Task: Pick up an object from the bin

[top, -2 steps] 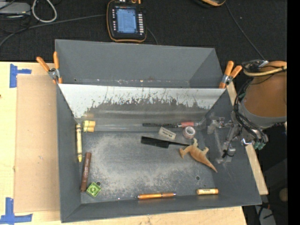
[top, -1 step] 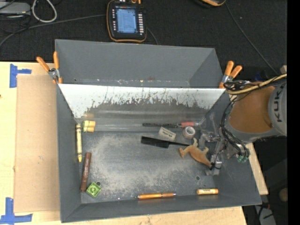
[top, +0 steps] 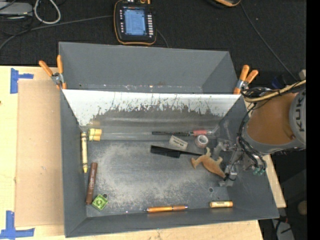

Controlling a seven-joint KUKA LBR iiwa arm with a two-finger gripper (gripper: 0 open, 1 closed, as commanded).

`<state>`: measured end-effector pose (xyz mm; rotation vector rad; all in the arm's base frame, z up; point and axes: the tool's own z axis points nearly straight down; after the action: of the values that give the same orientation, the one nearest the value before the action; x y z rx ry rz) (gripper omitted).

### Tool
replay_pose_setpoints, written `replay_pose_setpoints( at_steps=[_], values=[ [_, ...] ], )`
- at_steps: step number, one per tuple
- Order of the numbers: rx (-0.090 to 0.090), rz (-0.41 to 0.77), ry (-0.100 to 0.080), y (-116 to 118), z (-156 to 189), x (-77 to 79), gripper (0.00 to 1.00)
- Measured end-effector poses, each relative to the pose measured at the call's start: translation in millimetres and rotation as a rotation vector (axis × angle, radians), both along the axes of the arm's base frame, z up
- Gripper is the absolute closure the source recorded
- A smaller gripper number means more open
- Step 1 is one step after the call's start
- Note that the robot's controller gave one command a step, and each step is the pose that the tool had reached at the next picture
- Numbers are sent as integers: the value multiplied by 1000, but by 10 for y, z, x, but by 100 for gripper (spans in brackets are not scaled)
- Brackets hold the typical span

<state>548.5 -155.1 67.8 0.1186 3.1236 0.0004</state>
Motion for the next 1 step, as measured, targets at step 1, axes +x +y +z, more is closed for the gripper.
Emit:
replay_pose_setpoints(
  at_steps=[1],
  values=[
    [1,70,16,8,-48,112,100]
  ],
)
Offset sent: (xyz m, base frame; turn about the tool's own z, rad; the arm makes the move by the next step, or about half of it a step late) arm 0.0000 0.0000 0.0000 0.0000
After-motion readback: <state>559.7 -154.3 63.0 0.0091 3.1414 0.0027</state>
